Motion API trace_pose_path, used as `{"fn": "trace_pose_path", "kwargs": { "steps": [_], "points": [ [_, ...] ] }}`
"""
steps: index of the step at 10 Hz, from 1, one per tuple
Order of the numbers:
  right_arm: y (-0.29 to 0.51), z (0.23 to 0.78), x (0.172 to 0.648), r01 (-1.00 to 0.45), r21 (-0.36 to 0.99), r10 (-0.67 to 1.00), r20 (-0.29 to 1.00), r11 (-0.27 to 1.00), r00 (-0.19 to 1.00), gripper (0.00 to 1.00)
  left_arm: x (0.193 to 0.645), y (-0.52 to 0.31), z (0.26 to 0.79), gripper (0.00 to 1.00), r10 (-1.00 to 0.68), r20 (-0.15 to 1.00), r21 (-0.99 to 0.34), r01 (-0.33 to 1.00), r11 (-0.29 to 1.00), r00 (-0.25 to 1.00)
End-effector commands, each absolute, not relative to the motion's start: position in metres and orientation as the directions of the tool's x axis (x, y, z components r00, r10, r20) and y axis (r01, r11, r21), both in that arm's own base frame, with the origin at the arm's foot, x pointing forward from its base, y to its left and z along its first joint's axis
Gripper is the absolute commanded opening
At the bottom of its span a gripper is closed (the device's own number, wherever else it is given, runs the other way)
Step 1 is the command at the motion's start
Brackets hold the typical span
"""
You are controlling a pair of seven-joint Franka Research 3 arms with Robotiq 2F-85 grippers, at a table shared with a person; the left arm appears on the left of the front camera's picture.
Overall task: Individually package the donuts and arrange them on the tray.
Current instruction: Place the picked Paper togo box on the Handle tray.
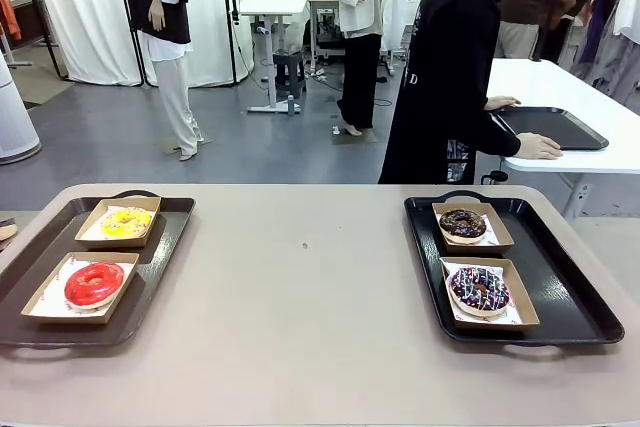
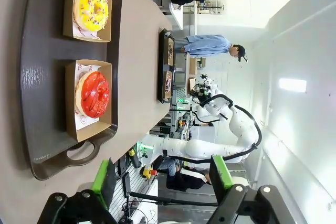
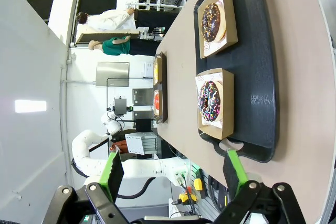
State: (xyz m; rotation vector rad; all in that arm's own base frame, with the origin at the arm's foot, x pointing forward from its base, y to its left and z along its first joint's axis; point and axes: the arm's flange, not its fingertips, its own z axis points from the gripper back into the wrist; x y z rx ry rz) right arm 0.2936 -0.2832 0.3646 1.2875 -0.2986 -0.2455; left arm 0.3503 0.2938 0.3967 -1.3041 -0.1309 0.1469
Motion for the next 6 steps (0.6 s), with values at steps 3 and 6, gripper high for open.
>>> {"fn": "trace_pose_path", "kwargs": {
  "steps": [3, 6],
  "points": [
    [-0.2833, 0.3663, 0.2939, 0.019, 0.966, -0.347, 0.074, 0.257, 0.935, 1.0, 0.3478, 0.295, 0.3989, 0.94, 0.179, 0.009, -0.961, -0.041, 0.274, 0.984],
    [-0.2833, 0.3663, 0.2939, 0.019, 0.966, -0.347, 0.074, 0.257, 0.935, 1.0, 0.3478, 0.295, 0.3989, 0.94, 0.179, 0.009, -0.961, -0.041, 0.274, 0.984]
  ]
}}
